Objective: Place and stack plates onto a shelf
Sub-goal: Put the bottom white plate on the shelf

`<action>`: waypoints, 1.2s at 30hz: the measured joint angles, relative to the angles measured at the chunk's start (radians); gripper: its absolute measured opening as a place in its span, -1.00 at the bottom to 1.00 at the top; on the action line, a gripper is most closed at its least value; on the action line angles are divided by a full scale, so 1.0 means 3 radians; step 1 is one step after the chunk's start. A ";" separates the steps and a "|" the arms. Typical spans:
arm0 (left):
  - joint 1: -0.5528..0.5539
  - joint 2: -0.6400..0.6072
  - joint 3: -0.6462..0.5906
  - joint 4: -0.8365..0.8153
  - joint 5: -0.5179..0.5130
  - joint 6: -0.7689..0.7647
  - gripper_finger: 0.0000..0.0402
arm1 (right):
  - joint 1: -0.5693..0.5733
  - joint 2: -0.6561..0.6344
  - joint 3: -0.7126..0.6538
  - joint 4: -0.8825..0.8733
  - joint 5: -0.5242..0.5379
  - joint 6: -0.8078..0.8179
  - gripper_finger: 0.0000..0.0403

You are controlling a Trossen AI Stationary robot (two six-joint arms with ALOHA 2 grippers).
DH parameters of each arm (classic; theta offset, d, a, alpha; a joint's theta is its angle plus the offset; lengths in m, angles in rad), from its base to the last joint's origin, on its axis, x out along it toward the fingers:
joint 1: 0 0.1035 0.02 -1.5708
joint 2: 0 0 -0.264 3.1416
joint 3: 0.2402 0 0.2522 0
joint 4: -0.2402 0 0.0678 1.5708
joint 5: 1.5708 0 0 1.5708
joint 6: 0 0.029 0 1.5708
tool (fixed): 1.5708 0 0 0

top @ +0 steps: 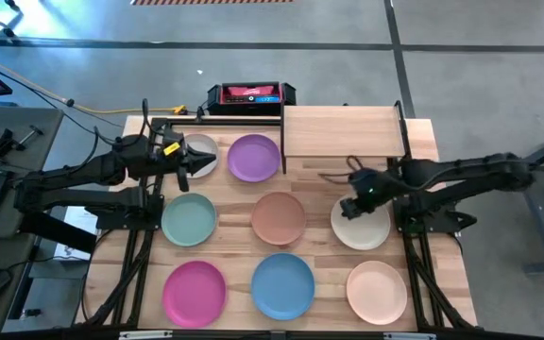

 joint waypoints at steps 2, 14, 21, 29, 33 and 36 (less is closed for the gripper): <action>0.0000 0.0000 0.0000 -0.0028 0.0000 0.0000 -0.99 | 0.0097 0.0165 0.0000 0.0080 0.0010 0.0149 -0.40; 0.0001 -0.0001 0.0000 -0.0080 -0.0001 0.0001 -0.99 | 0.0451 0.0919 0.0000 0.0434 0.0344 0.0691 -0.40; 0.0001 -0.0001 0.0000 -0.0371 -0.0001 0.0003 -0.99 | 0.0523 0.1219 0.0000 0.0469 0.0463 0.0694 -0.40; 0.0000 0.0000 0.0000 -0.0620 -0.0001 0.0003 -0.99 | 0.0523 0.1492 0.0000 0.0482 0.0538 0.0695 -0.40; 0.0001 -0.0001 0.0000 -0.0629 -0.0001 0.0027 -0.99 | 0.0523 0.1577 0.0000 0.0522 0.0547 0.0768 -0.40; 0.0000 0.0000 0.0000 -0.0630 -0.0001 0.0031 -0.99 | 0.0523 0.1644 0.0000 0.0579 0.0572 0.0776 -0.40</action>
